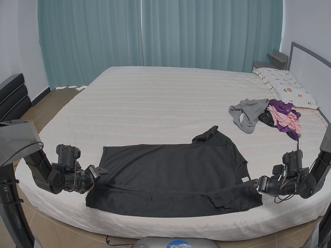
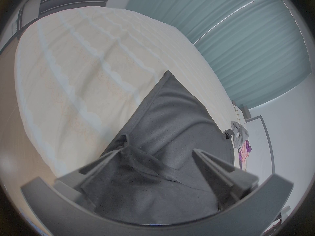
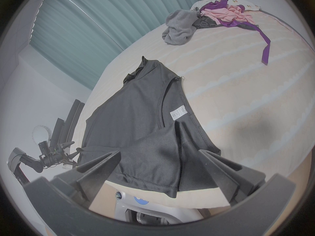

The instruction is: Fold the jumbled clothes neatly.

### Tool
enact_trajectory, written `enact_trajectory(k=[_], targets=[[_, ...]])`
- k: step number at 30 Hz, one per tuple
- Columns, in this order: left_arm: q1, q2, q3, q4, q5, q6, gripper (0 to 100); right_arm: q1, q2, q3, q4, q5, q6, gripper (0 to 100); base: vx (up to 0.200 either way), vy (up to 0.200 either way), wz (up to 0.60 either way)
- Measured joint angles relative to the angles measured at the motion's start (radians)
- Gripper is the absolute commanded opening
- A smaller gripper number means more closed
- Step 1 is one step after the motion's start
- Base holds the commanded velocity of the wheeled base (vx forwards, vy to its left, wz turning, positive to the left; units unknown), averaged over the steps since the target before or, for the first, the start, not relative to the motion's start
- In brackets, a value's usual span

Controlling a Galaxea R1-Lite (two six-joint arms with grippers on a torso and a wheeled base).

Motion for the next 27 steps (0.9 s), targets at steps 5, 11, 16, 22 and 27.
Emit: enact_trajectory(k=[5,11,16,22,27], targets=[[0.013,0.018,-0.012,0.000,0.023,0.004,0,0.000,0.011,0.001,-0.027,-0.003,0.001,100,0.000,0.000,0.00],[0.042,0.027,-0.015,0.035,0.024,0.008,0,-0.002,0.024,0.003,-0.069,-0.002,0.003,100,0.000,0.000,0.00],[0.069,0.024,-0.010,0.051,0.024,0.007,0,-0.005,0.030,0.004,-0.074,0.000,0.005,100,0.000,0.000,0.00],[0.078,0.017,-0.006,0.053,0.024,0.000,0,-0.007,0.032,-0.002,-0.074,0.008,0.003,100,0.000,0.000,0.00],[0.075,0.010,-0.002,0.053,0.020,-0.002,0,-0.004,0.034,-0.017,-0.078,0.016,0.002,100,0.000,0.000,0.00]])
